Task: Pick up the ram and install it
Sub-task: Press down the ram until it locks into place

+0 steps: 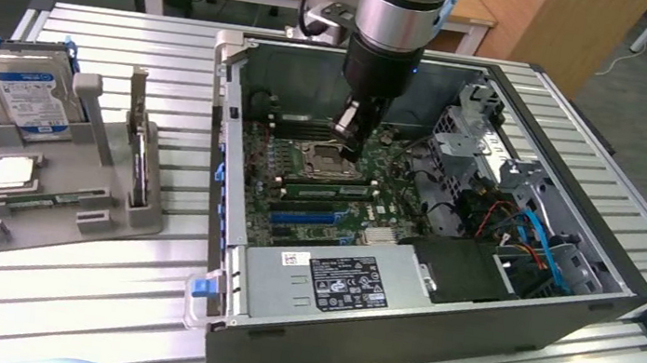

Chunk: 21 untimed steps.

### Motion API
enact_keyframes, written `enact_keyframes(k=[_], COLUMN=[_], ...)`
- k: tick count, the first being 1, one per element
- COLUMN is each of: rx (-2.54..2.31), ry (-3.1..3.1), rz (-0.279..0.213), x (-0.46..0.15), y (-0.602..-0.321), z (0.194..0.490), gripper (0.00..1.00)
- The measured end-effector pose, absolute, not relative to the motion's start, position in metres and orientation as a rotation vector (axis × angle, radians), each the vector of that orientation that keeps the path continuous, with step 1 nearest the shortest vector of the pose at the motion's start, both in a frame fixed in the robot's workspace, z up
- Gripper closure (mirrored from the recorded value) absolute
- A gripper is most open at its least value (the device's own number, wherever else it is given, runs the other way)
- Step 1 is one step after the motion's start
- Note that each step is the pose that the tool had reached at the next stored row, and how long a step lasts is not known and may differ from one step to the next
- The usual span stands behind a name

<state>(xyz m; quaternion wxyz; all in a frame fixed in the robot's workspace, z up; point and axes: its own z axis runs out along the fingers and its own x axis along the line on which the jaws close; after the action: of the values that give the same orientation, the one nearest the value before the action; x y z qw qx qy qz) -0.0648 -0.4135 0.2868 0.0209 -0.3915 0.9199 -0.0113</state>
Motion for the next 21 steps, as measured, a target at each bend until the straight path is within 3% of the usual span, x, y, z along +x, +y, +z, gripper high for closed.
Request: enact_keyframes(k=[21], rx=[-0.679], ry=[3.029], rz=[-0.046], x=[-0.0648], y=[-0.4135], z=[0.2867], gripper=[0.9])
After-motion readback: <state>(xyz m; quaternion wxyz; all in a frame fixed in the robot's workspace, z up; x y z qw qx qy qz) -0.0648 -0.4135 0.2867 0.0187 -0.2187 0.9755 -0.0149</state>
